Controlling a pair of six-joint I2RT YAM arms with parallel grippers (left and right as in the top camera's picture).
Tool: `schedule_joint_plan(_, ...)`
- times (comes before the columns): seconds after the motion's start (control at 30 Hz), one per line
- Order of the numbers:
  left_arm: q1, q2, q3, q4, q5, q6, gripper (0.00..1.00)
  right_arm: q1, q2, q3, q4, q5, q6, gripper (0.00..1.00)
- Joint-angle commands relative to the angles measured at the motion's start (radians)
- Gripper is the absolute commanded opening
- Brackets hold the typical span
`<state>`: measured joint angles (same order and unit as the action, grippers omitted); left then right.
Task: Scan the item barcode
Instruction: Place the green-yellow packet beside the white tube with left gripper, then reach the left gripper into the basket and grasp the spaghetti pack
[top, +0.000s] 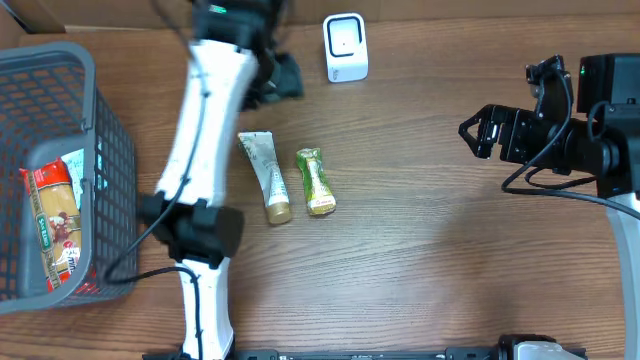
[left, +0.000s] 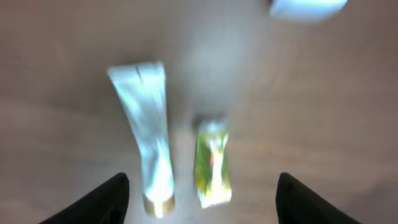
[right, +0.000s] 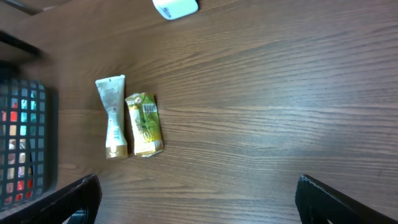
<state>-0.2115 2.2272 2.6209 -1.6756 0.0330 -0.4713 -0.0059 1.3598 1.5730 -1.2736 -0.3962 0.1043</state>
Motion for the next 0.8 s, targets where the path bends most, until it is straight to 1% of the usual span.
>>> schedule_joint_plan(0.0, 0.125, -0.076, 0.204, -0.014, 0.045, 0.098, 0.70, -0.001, -0.004, 0.023, 0.003, -0.009, -0.001, 1.00)
schedule_joint_plan(0.13, 0.278, -0.205, 0.188, -0.014, 0.041, 0.098, 0.72, -0.001, -0.004, 0.023, -0.018, -0.009, -0.001, 1.00)
schedule_joint_plan(0.23, 0.452, -0.307, 0.128, -0.014, 0.037, 0.098, 0.73, -0.001, -0.004, 0.023, -0.031, -0.009, -0.001, 1.00)
schedule_joint_plan(0.3, 0.555, -0.353, 0.077, -0.014, 0.037, 0.098, 0.73, -0.001, -0.004, 0.023, -0.039, -0.009, -0.001, 1.00)
schedule_joint_plan(0.4, 0.752, -0.406, -0.043, -0.014, 0.037, 0.097, 0.74, -0.001, -0.004, 0.023, -0.042, -0.009, -0.001, 1.00)
schedule_joint_plan(0.5, 0.908, -0.408, -0.171, -0.014, 0.037, 0.090, 0.73, -0.001, -0.004, 0.023, -0.040, -0.009, -0.001, 1.00)
schedule_joint_plan(0.6, 0.996, -0.407, -0.311, 0.014, 0.038, 0.091, 0.73, -0.001, -0.004, 0.023, -0.039, -0.009, -0.001, 1.00)
schedule_joint_plan(0.67, 1.034, -0.407, -0.454, 0.097, 0.040, 0.107, 0.75, -0.001, -0.004, 0.023, -0.043, -0.006, -0.001, 1.00)
schedule_joint_plan(0.77, 1.043, -0.407, -0.660, 0.257, 0.039, 0.129, 0.74, -0.001, -0.004, 0.023, -0.050, 0.022, -0.005, 1.00)
